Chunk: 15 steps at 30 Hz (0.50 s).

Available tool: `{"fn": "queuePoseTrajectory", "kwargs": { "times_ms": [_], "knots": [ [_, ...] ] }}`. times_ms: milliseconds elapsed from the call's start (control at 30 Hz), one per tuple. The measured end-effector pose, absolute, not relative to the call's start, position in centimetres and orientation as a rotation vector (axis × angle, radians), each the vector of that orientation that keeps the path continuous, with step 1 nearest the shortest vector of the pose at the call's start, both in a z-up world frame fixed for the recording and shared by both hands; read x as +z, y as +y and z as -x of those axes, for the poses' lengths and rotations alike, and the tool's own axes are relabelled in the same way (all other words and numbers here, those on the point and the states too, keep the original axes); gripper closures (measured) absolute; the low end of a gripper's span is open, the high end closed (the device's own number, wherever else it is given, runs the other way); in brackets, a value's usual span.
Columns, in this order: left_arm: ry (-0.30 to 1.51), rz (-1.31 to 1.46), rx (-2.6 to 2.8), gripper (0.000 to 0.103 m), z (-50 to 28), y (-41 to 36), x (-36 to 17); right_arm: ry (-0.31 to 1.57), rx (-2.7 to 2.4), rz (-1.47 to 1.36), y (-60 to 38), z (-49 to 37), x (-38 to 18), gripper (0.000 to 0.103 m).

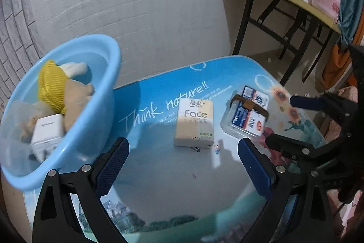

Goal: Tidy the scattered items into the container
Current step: 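Grasp the 'Face' tissue pack with the left gripper while the right gripper grasps the strapped white box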

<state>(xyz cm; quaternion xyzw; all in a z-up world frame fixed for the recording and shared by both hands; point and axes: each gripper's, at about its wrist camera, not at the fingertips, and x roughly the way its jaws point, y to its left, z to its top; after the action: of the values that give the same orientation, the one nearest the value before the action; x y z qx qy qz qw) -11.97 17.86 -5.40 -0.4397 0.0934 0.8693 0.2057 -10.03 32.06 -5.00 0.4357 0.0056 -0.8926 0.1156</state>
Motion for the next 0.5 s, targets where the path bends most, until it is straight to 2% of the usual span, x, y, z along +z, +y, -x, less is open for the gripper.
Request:
{"fn": "queuePoseTrajectory", "kwargs": {
  "times_ms": [133,233,500],
  "knots": [
    [0.382,1.192,2.449,0.007,12.4,19.3,-6.5,0.106,-2.576,-1.275,31.6,11.0,-5.7,0.012],
    [0.42,1.195,2.444,0.007,12.8,20.1,-7.1,0.141,-2.555,-1.279,31.6,11.8,-6.2,0.006],
    [0.41,1.312,2.382,0.008,14.8,21.2,-9.6,0.22,-2.515,-1.24,31.7,13.1,-6.7,0.005]
  ]
}}
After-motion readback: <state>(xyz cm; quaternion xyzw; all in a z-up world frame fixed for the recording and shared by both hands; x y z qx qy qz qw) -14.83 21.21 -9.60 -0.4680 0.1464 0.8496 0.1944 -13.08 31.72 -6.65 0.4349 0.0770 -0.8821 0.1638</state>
